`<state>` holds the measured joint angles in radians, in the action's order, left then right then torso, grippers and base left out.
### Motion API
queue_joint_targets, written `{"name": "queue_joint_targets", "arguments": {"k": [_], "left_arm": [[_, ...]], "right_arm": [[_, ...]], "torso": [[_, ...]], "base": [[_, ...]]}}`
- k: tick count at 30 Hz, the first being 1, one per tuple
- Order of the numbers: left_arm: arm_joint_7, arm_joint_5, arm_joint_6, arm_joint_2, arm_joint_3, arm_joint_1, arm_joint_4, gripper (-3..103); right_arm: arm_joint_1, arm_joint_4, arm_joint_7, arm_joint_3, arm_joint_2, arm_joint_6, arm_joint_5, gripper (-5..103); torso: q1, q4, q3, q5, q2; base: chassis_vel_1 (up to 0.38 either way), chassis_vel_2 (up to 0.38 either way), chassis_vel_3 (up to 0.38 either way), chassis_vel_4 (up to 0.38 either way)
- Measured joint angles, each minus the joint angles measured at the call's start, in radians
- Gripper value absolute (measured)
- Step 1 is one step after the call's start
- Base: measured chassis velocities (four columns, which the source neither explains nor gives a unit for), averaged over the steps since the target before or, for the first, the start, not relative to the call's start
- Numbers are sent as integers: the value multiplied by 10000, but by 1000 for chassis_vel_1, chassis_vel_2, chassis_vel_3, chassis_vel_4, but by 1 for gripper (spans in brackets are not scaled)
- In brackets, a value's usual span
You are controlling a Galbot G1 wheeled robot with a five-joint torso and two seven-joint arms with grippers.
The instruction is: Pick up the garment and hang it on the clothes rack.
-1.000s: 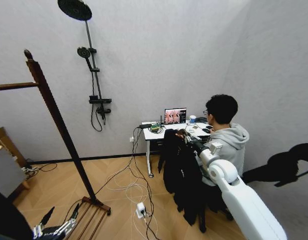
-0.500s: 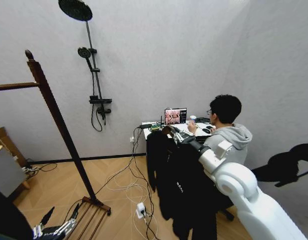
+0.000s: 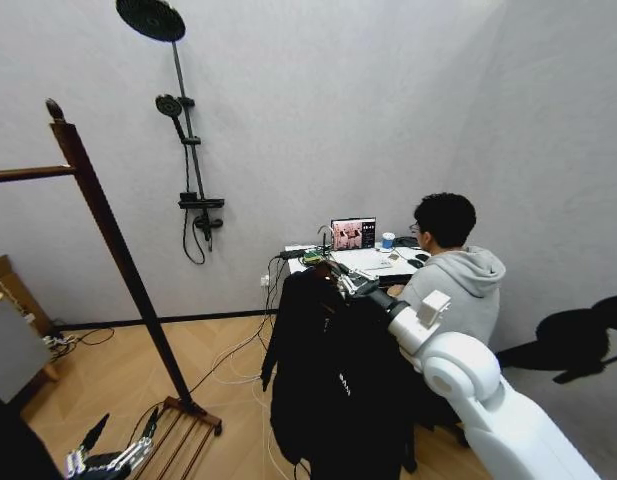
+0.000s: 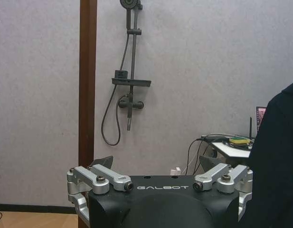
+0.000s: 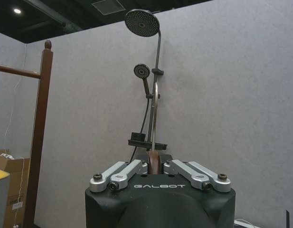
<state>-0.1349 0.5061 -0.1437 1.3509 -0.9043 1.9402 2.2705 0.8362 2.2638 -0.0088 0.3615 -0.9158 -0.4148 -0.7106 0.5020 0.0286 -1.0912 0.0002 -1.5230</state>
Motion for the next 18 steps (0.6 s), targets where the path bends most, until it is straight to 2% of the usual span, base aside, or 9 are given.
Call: {"name": "queue_joint_targets", "arguments": {"k": [5, 8, 18], "left_arm": [[0, 0, 1, 0, 0, 0, 0, 100], [0, 0, 0, 0, 0, 0, 0, 100], [0, 0, 0, 1, 0, -1, 0, 100]], "right_arm": [[159, 35, -8, -55, -16, 14, 93, 9], [297, 55, -9, -23, -6, 18, 133, 9], [547, 502, -69, 278, 168, 60, -88, 9]], "torso": [[17, 2, -4, -3, 6], [18, 1, -5, 0, 7], [-8, 2, 4, -3, -3]], "base": [[-179, 178, 185, -186], [-53, 123, 114, -12], [91, 5, -2, 51]]}}
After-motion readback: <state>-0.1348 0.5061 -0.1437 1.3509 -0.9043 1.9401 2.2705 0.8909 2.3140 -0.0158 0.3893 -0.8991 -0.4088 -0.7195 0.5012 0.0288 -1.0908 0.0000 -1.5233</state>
